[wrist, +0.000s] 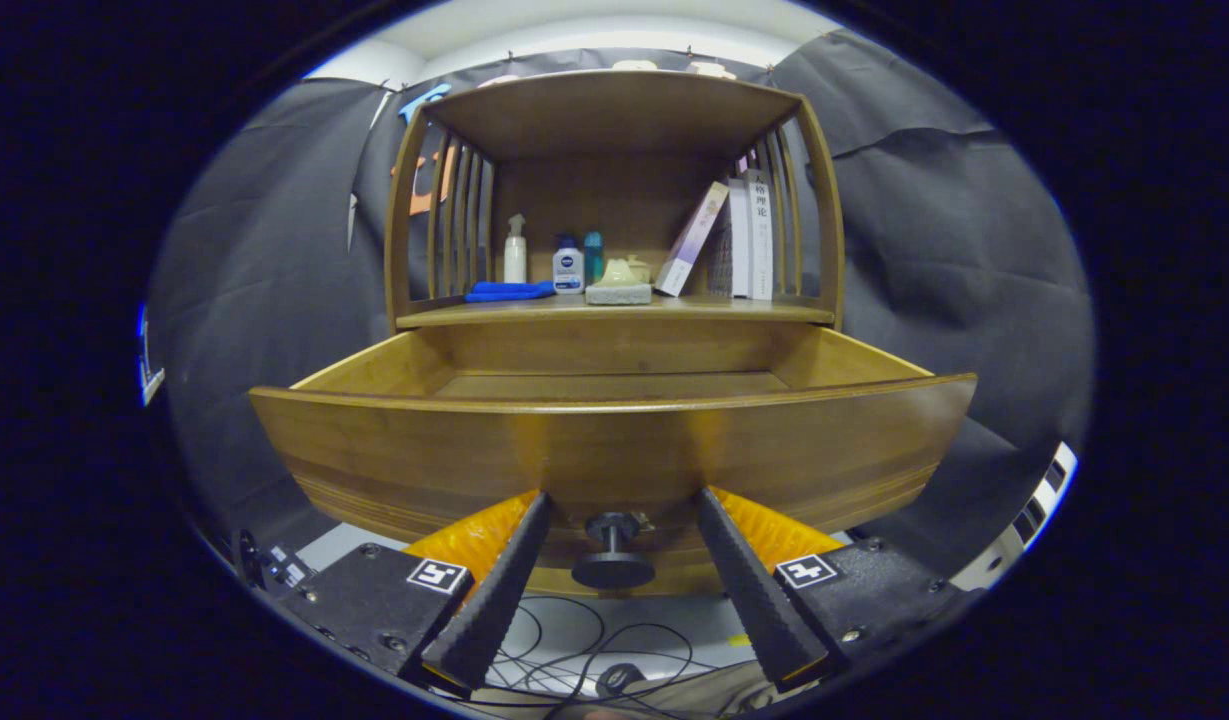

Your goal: Pull open the drawer, take out the items inside it, and place them on the countertop above the cabinet.

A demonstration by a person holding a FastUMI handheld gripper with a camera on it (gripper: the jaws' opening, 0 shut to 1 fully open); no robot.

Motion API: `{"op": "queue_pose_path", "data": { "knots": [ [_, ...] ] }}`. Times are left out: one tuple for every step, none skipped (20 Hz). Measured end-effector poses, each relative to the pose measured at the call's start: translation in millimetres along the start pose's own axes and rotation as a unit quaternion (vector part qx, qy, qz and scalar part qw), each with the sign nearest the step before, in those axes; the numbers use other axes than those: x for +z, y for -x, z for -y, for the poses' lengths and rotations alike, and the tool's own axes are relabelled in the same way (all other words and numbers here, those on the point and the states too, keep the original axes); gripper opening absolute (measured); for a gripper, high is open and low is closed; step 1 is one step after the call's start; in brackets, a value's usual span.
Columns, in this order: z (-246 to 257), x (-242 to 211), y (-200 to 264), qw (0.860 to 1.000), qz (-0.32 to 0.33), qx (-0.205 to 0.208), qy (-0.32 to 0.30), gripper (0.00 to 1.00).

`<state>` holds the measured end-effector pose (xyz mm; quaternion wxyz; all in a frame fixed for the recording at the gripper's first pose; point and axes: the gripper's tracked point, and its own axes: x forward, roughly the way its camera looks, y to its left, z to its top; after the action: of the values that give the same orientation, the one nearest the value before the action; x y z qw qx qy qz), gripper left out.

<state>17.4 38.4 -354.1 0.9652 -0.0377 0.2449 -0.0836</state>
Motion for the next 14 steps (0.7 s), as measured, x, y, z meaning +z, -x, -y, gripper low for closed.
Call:
{"op": "queue_pose_path", "data": {
  "knots": [
    [0,2,-4,1.0,-0.001,0.0,0.0,0.97],
    [-1,4,-7,1.0,-0.001,0.0,-0.002,0.97],
    [-2,7,-11,1.0,-0.001,0.0,-0.003,0.97],
    [-3,10,-15,1.0,-0.003,0.0,-0.005,0.97],
    [-3,12,-21,1.0,-0.005,0.0,-0.004,0.97],
    [-3,16,-27,1.0,-0.004,0.0,-0.003,0.97],
    [-3,17,-34,1.0,-0.008,0.0,-0.003,0.98],
    [-4,23,-39,1.0,-0.01,0.0,-0.004,0.97],
    [-4,25,-45,1.0,-0.012,0.0,-0.007,0.97],
    [-6,32,-50,1.0,-0.008,-0.001,-0.007,0.98],
    [-6,38,-56,1.0,0.0,-0.002,-0.003,0.97],
    [-5,34,-64,1.0,-0.02,-0.003,-0.005,0.97],
    [-7,42,-69,1.0,-0.005,-0.002,-0.004,0.97],
    [-7,42,-78,1.0,-0.021,-0.004,-0.006,0.97]
  ]
}}
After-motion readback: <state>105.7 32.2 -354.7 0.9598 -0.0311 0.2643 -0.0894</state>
